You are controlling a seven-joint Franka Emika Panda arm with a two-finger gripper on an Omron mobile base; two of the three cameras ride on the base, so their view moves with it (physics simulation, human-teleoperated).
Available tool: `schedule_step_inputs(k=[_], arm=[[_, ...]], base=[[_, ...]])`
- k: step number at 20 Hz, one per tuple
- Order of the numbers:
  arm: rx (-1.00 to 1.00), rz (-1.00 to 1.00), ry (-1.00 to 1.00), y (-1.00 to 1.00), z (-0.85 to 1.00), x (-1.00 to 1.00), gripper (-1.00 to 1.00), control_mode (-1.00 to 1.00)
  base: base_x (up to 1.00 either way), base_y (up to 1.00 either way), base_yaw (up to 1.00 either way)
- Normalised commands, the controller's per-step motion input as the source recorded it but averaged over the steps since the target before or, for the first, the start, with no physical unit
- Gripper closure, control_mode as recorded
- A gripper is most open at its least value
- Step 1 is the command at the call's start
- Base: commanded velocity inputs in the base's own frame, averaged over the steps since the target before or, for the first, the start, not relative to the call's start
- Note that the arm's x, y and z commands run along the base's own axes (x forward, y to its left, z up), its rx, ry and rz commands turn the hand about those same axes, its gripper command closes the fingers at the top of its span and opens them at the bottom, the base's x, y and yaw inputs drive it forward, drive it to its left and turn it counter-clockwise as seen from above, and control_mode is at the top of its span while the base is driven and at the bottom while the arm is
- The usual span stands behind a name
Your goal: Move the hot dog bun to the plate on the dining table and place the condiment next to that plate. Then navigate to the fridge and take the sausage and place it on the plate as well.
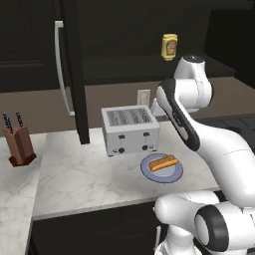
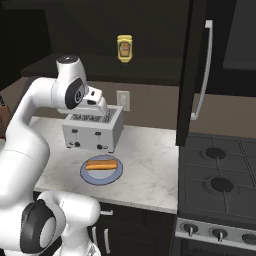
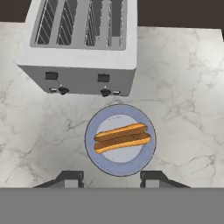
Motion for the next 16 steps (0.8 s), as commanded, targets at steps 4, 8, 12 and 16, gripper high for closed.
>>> schedule_step_inputs(k=[4, 8, 12, 16], arm=[[0.00, -0.04, 0.04, 0.00, -0.10, -0.08, -1.00, -1.00], [0.11, -0.39, 0.14, -0.05, -0.37, -0.08, -1.00, -1.00], [0.17, -0.56, 0.12, -0.13, -0.54, -0.03, -1.00, -1.00], [0.16, -0.44, 0.01, -0.06, -0.60, -0.01, -1.00, -1.00]], base=[[0.00, 0.00, 0.00], [0.00, 0.00, 0.00], [0.00, 0.00, 0.00], [0.00, 0.00, 0.00]])
